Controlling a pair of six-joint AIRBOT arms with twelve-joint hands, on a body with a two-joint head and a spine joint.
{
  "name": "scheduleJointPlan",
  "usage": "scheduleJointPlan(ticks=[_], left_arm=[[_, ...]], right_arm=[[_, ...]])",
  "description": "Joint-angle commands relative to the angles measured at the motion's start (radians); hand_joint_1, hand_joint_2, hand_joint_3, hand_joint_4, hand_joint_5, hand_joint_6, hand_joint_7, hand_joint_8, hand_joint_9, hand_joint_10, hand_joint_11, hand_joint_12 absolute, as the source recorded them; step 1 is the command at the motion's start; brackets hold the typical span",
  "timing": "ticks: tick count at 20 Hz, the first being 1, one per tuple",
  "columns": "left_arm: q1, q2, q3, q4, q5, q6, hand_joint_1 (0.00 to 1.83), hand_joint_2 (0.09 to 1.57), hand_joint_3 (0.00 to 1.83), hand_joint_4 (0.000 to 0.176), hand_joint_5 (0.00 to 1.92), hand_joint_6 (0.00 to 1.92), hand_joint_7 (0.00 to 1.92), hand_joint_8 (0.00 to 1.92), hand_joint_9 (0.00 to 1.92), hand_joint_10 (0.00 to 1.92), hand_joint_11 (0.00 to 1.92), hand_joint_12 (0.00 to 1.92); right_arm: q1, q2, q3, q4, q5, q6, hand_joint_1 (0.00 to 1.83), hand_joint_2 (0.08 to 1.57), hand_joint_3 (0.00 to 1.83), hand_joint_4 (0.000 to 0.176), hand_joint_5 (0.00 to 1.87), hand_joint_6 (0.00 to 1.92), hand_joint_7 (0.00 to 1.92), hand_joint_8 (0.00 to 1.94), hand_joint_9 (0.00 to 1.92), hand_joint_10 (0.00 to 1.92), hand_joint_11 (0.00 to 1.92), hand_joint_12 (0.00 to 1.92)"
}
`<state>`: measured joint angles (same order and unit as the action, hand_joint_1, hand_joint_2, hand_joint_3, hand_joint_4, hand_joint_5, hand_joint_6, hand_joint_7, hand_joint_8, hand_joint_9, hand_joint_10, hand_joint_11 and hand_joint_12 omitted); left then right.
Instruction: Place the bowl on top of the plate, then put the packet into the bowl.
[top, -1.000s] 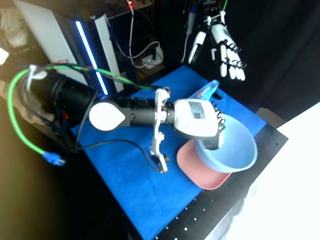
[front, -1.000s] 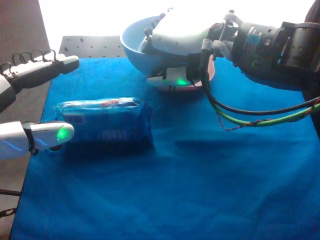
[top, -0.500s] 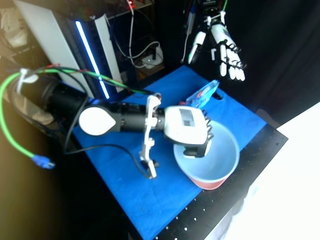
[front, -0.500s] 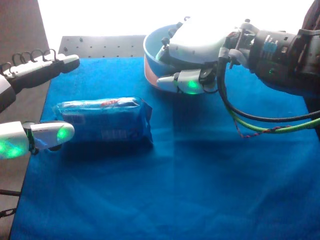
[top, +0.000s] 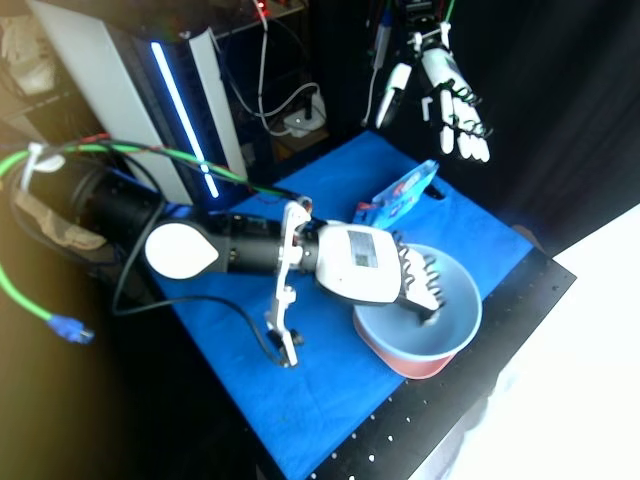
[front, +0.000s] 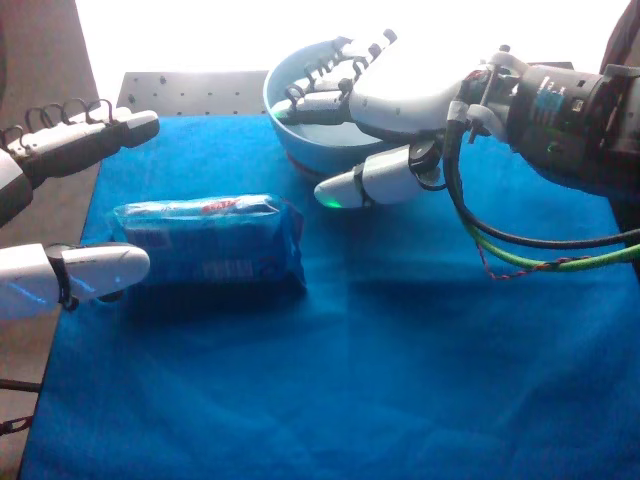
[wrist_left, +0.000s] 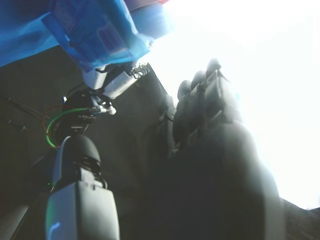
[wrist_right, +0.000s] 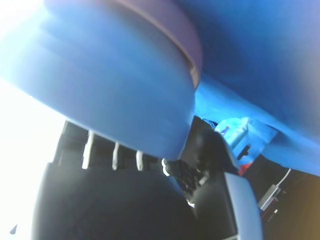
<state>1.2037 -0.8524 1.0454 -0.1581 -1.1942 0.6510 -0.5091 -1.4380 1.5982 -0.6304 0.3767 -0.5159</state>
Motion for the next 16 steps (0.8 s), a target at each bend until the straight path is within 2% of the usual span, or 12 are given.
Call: scheduleJointPlan(ticks=[1, 3, 4, 5, 7, 8, 9, 10, 12, 13, 16], left_arm=[[-0.010, -0.005, -0.001, -0.014, -0.129, -0.007, 0.54, 1.04, 0.00, 0.097, 0.17, 0.00, 0.10, 0.00, 0.04, 0.00, 0.00, 0.00], [-0.010, -0.005, -0.001, -0.014, -0.129, -0.007, 0.57, 1.04, 0.00, 0.096, 0.18, 0.00, 0.10, 0.00, 0.03, 0.00, 0.00, 0.00], [-0.010, -0.005, -0.001, -0.015, -0.129, -0.007, 0.58, 1.03, 0.00, 0.097, 0.17, 0.00, 0.09, 0.00, 0.02, 0.00, 0.00, 0.00], [-0.010, -0.005, -0.001, -0.016, -0.129, -0.007, 0.56, 1.03, 0.00, 0.099, 0.17, 0.00, 0.10, 0.00, 0.03, 0.01, 0.00, 0.00], [-0.009, -0.006, -0.002, -0.018, -0.131, -0.007, 0.56, 1.03, 0.00, 0.125, 0.15, 0.00, 0.10, 0.00, 0.04, 0.01, 0.00, 0.00], [-0.009, -0.006, -0.002, -0.019, -0.132, -0.007, 0.56, 1.03, 0.00, 0.125, 0.15, 0.00, 0.10, 0.00, 0.04, 0.01, 0.00, 0.00], [-0.008, -0.006, -0.003, -0.020, -0.132, -0.007, 0.56, 1.03, 0.00, 0.114, 0.16, 0.01, 0.10, 0.00, 0.04, 0.00, 0.00, 0.00], [-0.007, -0.006, -0.003, -0.020, -0.133, -0.007, 0.56, 1.03, 0.00, 0.114, 0.16, 0.01, 0.10, 0.00, 0.04, 0.00, 0.00, 0.00], [-0.004, -0.006, -0.004, -0.023, -0.135, -0.007, 0.57, 1.02, 0.00, 0.117, 0.16, 0.00, 0.10, 0.00, 0.03, 0.00, 0.00, 0.00], [-0.002, -0.006, -0.005, -0.025, -0.138, -0.007, 0.56, 1.01, 0.00, 0.135, 0.16, 0.00, 0.10, 0.00, 0.04, 0.00, 0.00, 0.00], [0.000, -0.006, -0.006, -0.028, -0.139, -0.007, 0.57, 0.99, 0.00, 0.130, 0.16, 0.00, 0.10, 0.00, 0.04, 0.00, 0.00, 0.00]], right_arm=[[0.008, 0.004, -0.003, 0.035, 0.094, -0.001, 0.24, 1.11, 0.00, 0.112, 0.01, 0.00, 0.00, 0.00, 0.00, 0.00, 0.00, 0.04], [0.007, 0.011, -0.011, 0.037, 0.094, -0.001, 0.24, 1.10, 0.00, 0.139, 0.00, 0.00, 0.00, 0.00, 0.00, 0.00, 0.00, 0.00], [0.007, 0.016, -0.016, 0.037, 0.094, -0.001, 0.22, 1.09, 0.00, 0.141, 0.00, 0.00, 0.00, 0.00, 0.00, 0.00, 0.00, 0.00], [0.007, 0.024, -0.022, 0.037, 0.094, -0.001, 0.22, 1.08, 0.00, 0.152, 0.00, 0.00, 0.00, 0.00, 0.00, 0.00, 0.00, 0.00], [0.007, 0.040, -0.033, 0.037, 0.094, -0.001, 0.06, 1.03, 0.00, 0.174, 0.00, 0.00, 0.00, 0.00, 0.00, 0.00, 0.00, 0.00], [0.006, 0.047, -0.039, 0.037, 0.094, -0.001, 0.06, 1.03, 0.00, 0.174, 0.00, 0.00, 0.00, 0.00, 0.00, 0.00, 0.00, 0.00], [0.004, 0.059, -0.047, 0.037, 0.094, -0.001, 0.00, 0.95, 0.00, 0.176, 0.00, 0.00, 0.00, 0.00, 0.00, 0.00, 0.00, 0.00], [0.002, 0.069, -0.051, 0.037, 0.094, -0.001, 0.00, 0.95, 0.00, 0.176, 0.00, 0.00, 0.00, 0.00, 0.00, 0.00, 0.00, 0.00], [-0.002, 0.090, -0.060, 0.040, 0.094, -0.001, 0.00, 0.95, 0.00, 0.176, 0.00, 0.00, 0.00, 0.00, 0.00, 0.00, 0.00, 0.00], [-0.005, 0.111, -0.073, 0.060, 0.095, -0.001, 0.00, 0.96, 0.00, 0.176, 0.00, 0.00, 0.00, 0.00, 0.00, 0.00, 0.00, 0.00], [-0.008, 0.165, -0.115, 0.091, 0.102, -0.001, 0.00, 0.93, 0.00, 0.176, 0.00, 0.00, 0.00, 0.00, 0.00, 0.00, 0.00, 0.00]])
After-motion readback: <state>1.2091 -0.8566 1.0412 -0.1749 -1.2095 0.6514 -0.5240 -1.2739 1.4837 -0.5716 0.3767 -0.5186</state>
